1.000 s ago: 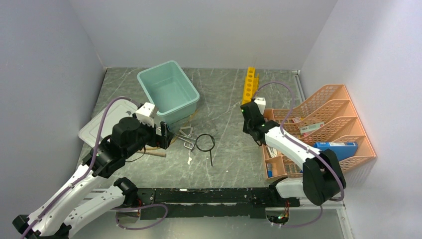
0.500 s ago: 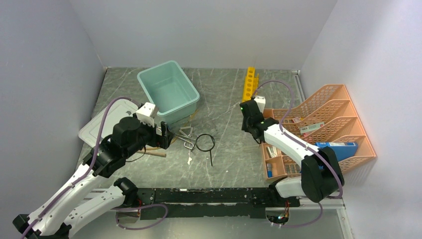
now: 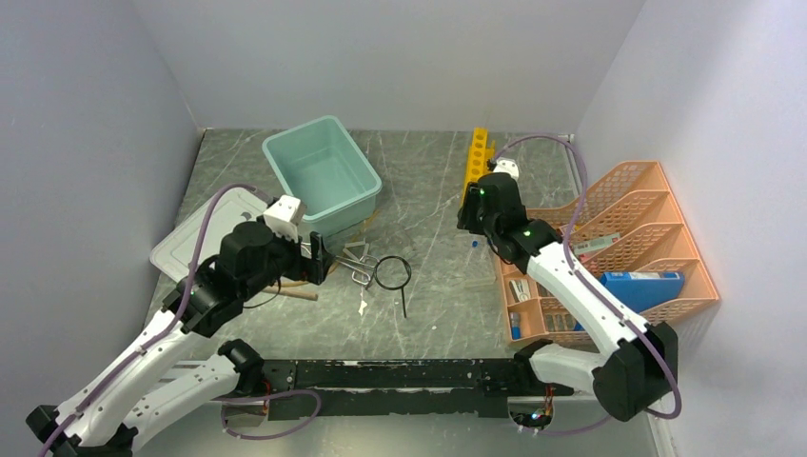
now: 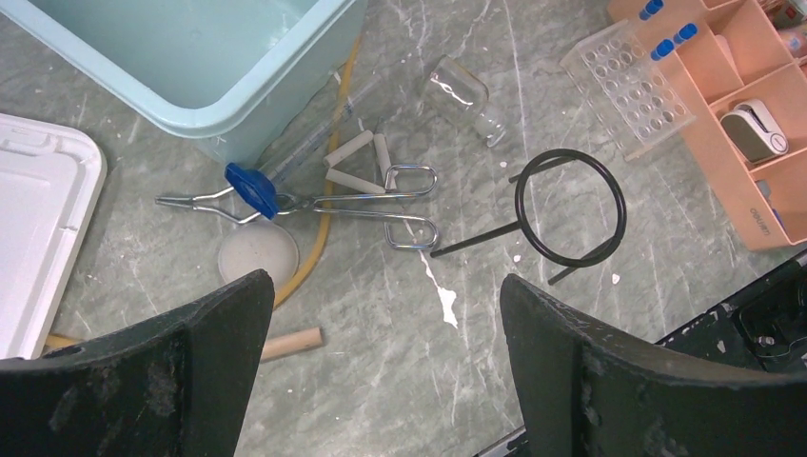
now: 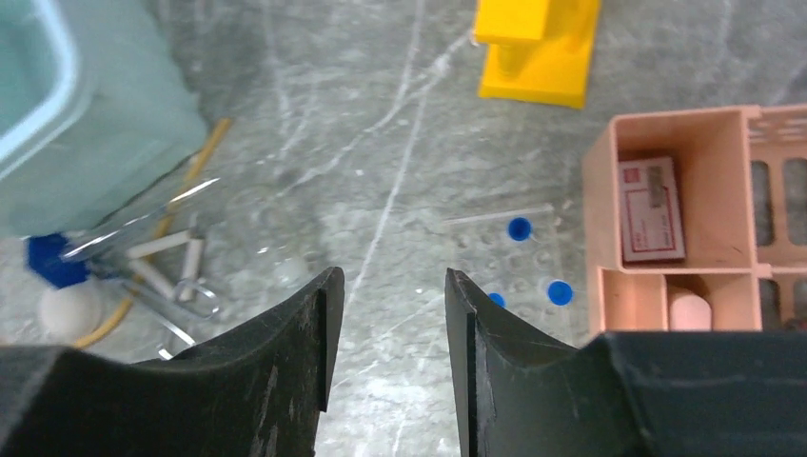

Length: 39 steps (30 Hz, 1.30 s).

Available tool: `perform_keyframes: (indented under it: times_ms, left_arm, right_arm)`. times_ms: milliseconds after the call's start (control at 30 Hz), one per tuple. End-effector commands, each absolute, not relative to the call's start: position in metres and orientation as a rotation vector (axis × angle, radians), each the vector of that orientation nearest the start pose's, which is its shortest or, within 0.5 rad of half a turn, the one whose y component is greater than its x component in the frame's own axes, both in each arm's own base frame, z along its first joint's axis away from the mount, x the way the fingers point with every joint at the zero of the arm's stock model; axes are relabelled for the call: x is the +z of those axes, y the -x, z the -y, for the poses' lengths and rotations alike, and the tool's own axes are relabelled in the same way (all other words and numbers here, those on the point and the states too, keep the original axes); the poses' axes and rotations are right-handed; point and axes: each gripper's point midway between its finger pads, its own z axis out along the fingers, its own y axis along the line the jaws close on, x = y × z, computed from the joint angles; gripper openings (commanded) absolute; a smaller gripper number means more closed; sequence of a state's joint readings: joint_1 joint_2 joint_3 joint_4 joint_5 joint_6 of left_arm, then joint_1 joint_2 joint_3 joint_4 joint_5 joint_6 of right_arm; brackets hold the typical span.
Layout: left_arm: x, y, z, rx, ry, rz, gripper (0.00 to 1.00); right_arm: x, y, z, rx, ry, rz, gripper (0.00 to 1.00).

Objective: Organize the chemistry lab equipment
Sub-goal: Insert the test tube into the slot of the test tube rack, then pick up the chemistry item at the center of the board.

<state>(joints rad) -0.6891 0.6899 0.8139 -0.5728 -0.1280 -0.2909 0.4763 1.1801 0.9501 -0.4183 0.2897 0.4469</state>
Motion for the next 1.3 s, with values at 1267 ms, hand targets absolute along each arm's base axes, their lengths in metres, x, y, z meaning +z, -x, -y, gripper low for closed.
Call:
perform_keyframes:
  times_ms: [1267]
  left_arm:
    - [0.134, -0.223, 0.290, -0.481, -0.709, -2.396, 0.69]
  right_arm:
    - [0.190, -0.281, -0.141, 0.373, 0.058, -2.206, 0.49]
